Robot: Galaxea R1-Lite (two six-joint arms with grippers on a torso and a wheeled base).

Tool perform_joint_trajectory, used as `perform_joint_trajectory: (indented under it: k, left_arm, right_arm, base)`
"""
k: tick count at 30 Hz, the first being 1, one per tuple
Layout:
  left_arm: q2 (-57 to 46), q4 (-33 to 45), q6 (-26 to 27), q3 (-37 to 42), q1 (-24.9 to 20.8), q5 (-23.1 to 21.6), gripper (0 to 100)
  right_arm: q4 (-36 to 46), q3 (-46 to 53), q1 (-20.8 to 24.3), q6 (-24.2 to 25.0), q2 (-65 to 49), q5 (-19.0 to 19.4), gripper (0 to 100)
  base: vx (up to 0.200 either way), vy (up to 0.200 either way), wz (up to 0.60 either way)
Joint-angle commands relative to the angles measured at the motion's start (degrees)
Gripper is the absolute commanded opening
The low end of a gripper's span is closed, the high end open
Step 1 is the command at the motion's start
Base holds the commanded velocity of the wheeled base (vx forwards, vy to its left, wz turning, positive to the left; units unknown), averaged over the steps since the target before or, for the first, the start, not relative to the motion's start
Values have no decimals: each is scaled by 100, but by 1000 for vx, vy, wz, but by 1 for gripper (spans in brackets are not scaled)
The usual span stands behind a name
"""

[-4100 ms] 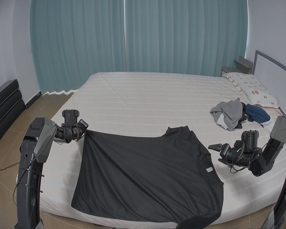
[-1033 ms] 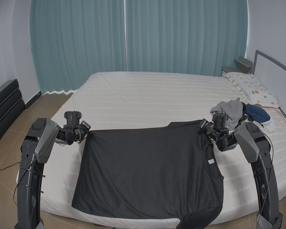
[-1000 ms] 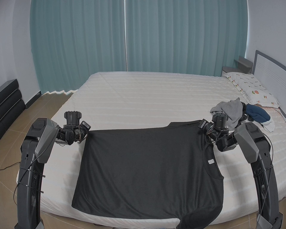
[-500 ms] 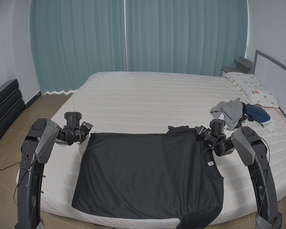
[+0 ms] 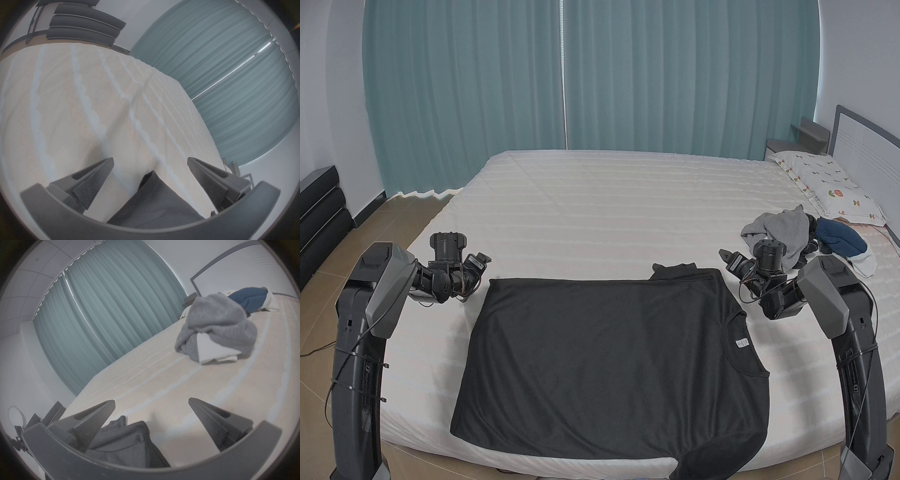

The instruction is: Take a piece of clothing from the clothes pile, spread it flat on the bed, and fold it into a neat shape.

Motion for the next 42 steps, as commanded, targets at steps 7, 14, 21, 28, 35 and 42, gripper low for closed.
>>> perform_joint_trajectory:
  k: [7,14,21,28,35,42]
  left_arm:
    - [-2775,-678,-61,3354,-14,-453,100]
    - [-4146,-916,-44,5384,-23,-1120,100]
    - [-5298,-1223,-35,7098,-40,-1437,100]
    - [-5306,-1944,-61,8319,-31,-1920,100]
    - [-4296,-2999,-35,8671,30,-2043,100]
    - [-3874,-4132,-26,9146,57,-2052,100]
  right_arm:
    - [-702,5181,44,485,-3720,928,100]
    - [-719,7194,115,731,-4863,1394,100]
    - [-719,8161,132,959,-5302,1869,100]
    - [-746,8433,150,959,-5311,2176,100]
    - [-895,8433,132,977,-5205,2176,100]
    - [-895,8442,123,959,-5012,2168,100]
  base:
    - [0,0,0]
    - [0,0,0]
    - [0,0,0]
    - [-171,0,0]
    - [-200,0,0]
    - [-57,0,0]
